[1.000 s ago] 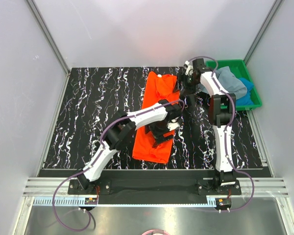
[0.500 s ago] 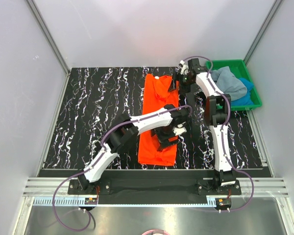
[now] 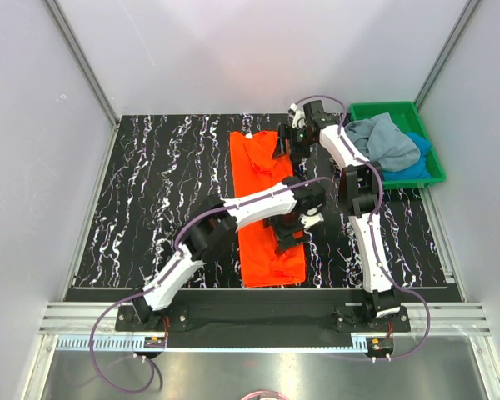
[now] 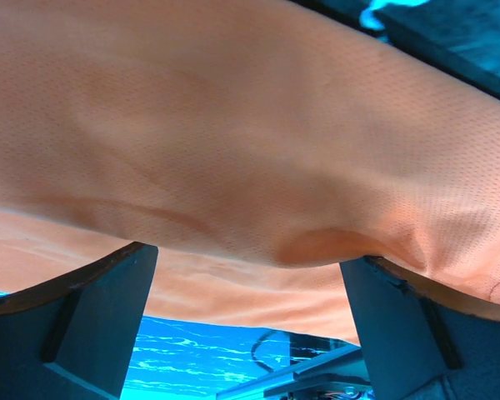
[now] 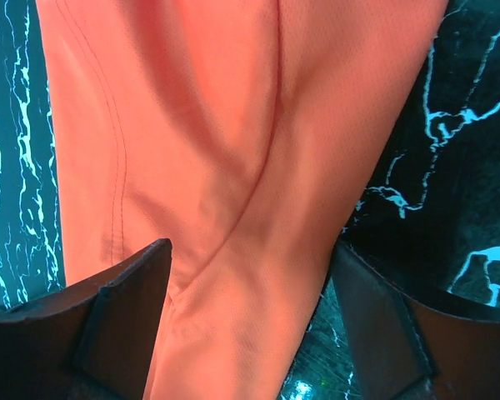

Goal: Fold and stack the t-shirts
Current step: Fold the tshirt

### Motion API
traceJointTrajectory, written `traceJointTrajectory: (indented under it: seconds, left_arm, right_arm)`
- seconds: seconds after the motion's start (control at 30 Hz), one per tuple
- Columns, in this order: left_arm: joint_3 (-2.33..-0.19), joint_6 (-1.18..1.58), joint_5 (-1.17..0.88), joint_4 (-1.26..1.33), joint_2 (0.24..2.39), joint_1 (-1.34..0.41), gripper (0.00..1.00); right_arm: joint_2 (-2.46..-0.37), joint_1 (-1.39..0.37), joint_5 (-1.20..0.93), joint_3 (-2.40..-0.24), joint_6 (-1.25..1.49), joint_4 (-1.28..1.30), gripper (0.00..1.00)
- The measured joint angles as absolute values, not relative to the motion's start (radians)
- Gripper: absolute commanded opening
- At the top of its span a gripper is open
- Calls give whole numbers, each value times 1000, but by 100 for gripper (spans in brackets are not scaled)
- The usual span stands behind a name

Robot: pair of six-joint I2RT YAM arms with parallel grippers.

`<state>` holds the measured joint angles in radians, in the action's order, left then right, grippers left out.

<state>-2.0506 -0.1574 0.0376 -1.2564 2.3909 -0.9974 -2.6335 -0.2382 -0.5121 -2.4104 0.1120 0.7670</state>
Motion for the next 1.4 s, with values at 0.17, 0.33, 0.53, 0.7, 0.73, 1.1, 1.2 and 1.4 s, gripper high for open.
traceJointTrajectory:
  seconds: [0.17,0.33,0.53,0.7,0.73,1.1,1.2,1.4]
  left_arm:
    - [-2005,-159,63,-1233,2360,-953,99]
    - [-1967,-161,89,-1220,2331,-850,99]
    - [-1973,-165,116,-1211,2332,-731,99]
    - [-2033,-169,121,-1208,2352,-742,99]
    - [-2045,-169,121,-1206,2360,-748,99]
    - [-2146,-171,101,-1247,2440,-752,99]
    - [-2180,-172,96,-1259,2459,-741,99]
    - [-2233,-176,96,-1260,2485,-714,99]
  right_arm:
    - [-2630,-211,-503,-2402,122,752,85]
    - [-2601,-133,-462,-2364,120,752,85]
    - [-2560,-40,-427,-2310,117,752,86]
    - [-2510,-30,-434,-2266,109,758,86]
    - [-2491,-33,-439,-2248,109,760,86]
    - [-2286,-41,-553,-2101,99,791,85]
    - [-2240,-41,-596,-2038,100,788,85]
    - [-2147,-41,-624,-1875,89,799,84]
